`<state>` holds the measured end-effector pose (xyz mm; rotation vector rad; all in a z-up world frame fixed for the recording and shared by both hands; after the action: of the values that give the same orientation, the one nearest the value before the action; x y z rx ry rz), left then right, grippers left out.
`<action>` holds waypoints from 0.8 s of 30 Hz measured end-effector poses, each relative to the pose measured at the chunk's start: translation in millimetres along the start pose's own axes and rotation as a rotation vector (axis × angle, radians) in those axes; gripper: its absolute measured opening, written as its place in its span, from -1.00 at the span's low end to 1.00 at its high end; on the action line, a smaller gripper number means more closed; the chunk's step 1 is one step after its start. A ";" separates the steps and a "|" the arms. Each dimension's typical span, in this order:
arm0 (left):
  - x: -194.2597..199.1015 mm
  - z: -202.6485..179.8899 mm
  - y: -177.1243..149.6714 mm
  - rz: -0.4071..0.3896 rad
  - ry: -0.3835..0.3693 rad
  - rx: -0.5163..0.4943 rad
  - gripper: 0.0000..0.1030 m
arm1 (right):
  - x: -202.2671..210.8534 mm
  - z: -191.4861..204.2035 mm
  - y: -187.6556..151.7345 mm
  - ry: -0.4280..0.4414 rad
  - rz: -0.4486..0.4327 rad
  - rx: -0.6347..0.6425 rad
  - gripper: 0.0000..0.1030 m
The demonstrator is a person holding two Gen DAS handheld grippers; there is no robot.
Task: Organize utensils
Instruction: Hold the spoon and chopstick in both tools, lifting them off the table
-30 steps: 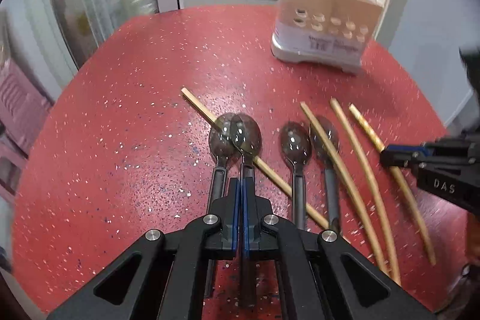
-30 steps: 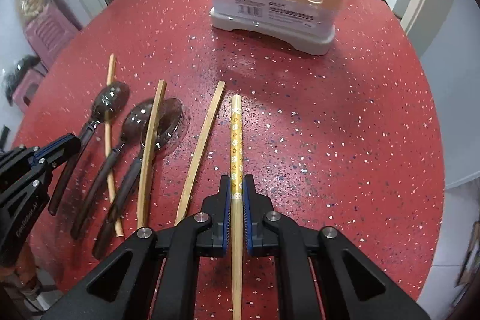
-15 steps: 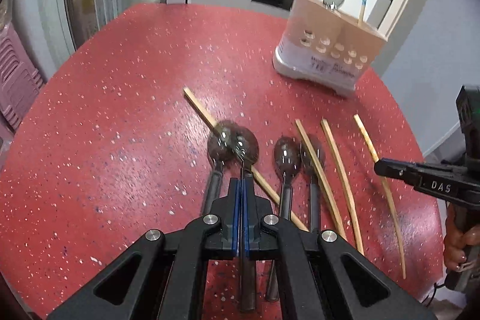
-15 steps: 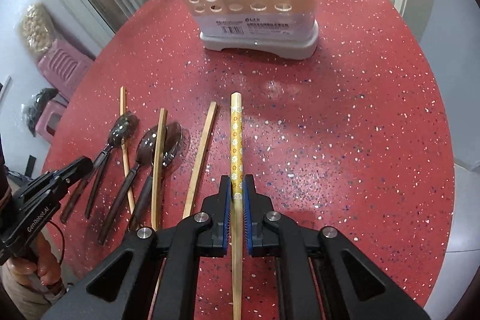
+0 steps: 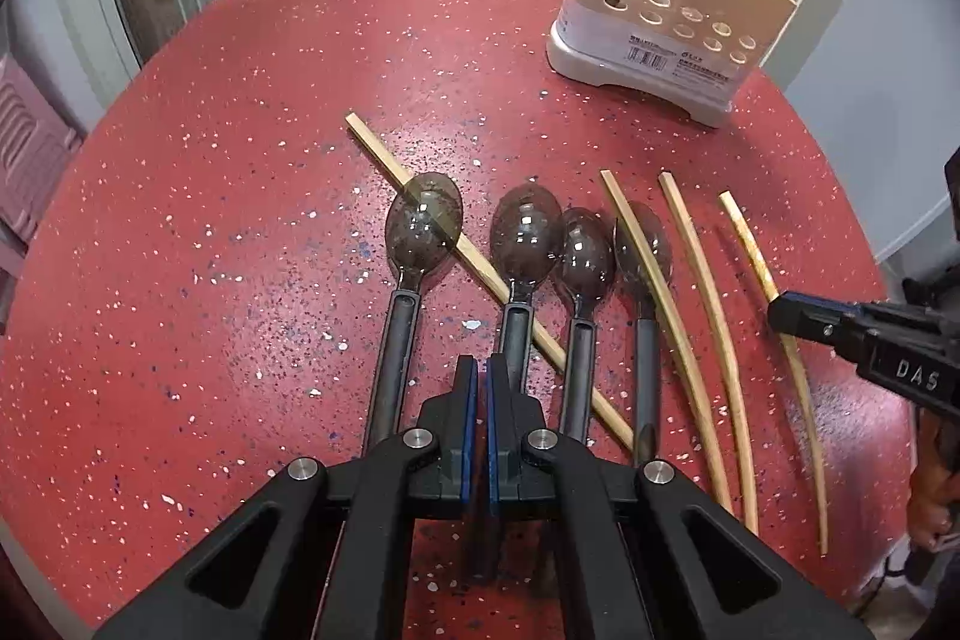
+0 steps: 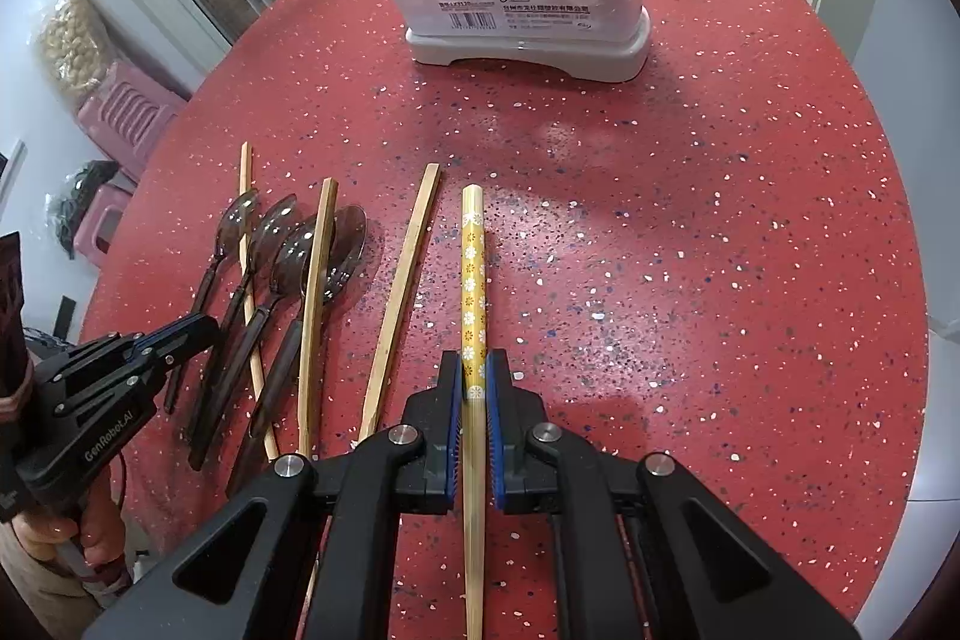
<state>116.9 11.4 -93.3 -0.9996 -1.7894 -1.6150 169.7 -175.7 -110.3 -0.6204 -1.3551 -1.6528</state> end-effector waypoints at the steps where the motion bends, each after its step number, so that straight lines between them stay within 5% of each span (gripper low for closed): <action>1: 0.0 0.6 0.4 -0.004 0.001 -0.002 -0.47 | -0.2 0.1 0.3 0.002 0.000 0.000 -0.83; 14: -2.9 25.7 10.6 -0.007 0.083 -0.026 -0.47 | 1.2 -4.0 1.5 0.012 -0.003 -0.019 -0.83; 19: 3.5 24.2 23.6 -0.064 0.026 -0.020 -0.46 | 2.2 -3.8 1.9 0.016 -0.006 -0.021 -0.83; 20: 4.9 25.6 24.7 -0.069 0.020 -0.007 -0.01 | 2.7 -4.0 2.1 0.016 -0.007 -0.022 -0.83; 21: 4.2 28.3 25.4 -0.059 0.040 -0.007 1.00 | 2.7 -3.9 2.2 0.016 -0.007 -0.024 -0.83; 24: 3.4 28.5 27.9 -0.093 0.142 -0.083 1.00 | 2.3 -4.2 2.8 0.016 -0.006 -0.022 -0.83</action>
<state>139.9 40.4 -78.2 -0.8255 -1.7078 -1.7841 171.6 -180.5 -108.2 -0.6155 -1.3299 -1.6761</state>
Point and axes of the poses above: each gripper's, at about its wrist camera, not at the fingertips, and x roughly against the way its jaws point, z to its left, y to its top, the point moved 6 cm from there along -x, roughly the way its jaws point, and after that the axes turned 10 degrees about -z, right-handed, at the moved point
